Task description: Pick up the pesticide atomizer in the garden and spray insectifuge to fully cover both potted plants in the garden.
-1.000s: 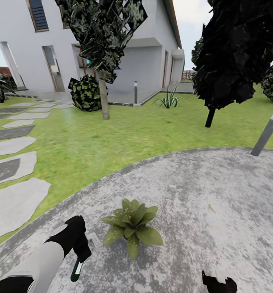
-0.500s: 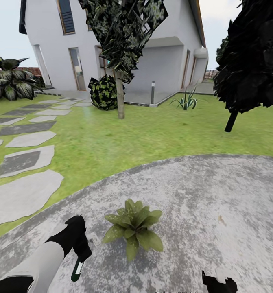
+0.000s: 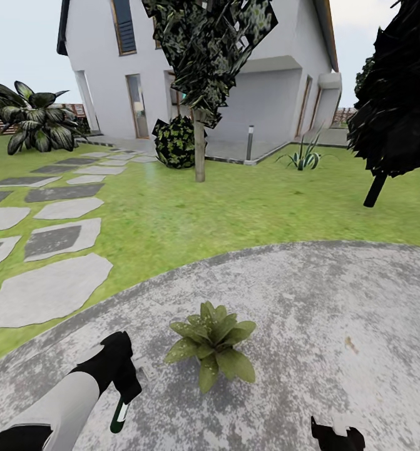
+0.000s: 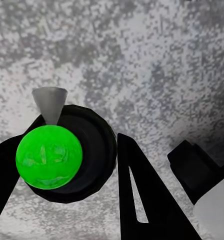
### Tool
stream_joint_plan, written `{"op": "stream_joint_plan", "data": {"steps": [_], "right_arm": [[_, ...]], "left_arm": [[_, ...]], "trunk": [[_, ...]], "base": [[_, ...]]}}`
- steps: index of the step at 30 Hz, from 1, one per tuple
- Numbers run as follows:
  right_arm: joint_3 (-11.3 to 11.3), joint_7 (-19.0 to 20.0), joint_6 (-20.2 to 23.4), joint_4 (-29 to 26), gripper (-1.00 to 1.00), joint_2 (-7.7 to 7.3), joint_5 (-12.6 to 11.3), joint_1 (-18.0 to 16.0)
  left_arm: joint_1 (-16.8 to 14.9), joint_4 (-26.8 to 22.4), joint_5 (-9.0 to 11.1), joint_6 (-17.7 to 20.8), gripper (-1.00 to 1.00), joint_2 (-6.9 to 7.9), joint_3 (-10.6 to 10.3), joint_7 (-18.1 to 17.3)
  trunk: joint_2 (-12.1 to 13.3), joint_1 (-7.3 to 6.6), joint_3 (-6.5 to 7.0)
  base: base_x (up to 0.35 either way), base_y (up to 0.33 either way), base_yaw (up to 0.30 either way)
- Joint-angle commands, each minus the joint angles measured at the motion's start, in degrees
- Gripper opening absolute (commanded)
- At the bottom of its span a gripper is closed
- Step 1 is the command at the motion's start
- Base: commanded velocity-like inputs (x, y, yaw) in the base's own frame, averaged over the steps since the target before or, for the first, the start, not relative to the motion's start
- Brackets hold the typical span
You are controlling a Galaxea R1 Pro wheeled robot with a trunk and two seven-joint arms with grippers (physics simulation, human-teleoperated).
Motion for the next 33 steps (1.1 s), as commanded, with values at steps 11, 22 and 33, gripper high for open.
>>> {"op": "stream_joint_plan", "data": {"steps": [11, 22, 33], "right_arm": [[-0.3, -0.29, -0.19, 0.1, 1.0, 0.0, 0.61, -0.05], [-0.3, -0.37, -0.19, 0.1, 1.0, -0.35, 0.61, -0.05], [-0.3, -0.29, -0.19, 0.1, 1.0, -0.18, 0.52, -0.05]], "left_arm": [[-0.01, -0.1, -0.16, 0.46, -1.0, -0.01, -0.04, -0.35], [-0.01, -0.45, -0.16, 0.46, -1.0, -0.01, 0.0, -0.31], [-0.01, -0.64, -0.16, 0.46, -1.0, -0.01, 0.0, -0.35]], "trunk": [[-0.02, -0.01, -0.05], [-0.02, -0.01, -0.05], [-0.02, -0.01, -0.05]], "base": [[0.122, -0.173, 0.212], [0.142, -0.23, 0.092], [0.002, -0.07, 0.0]]}}
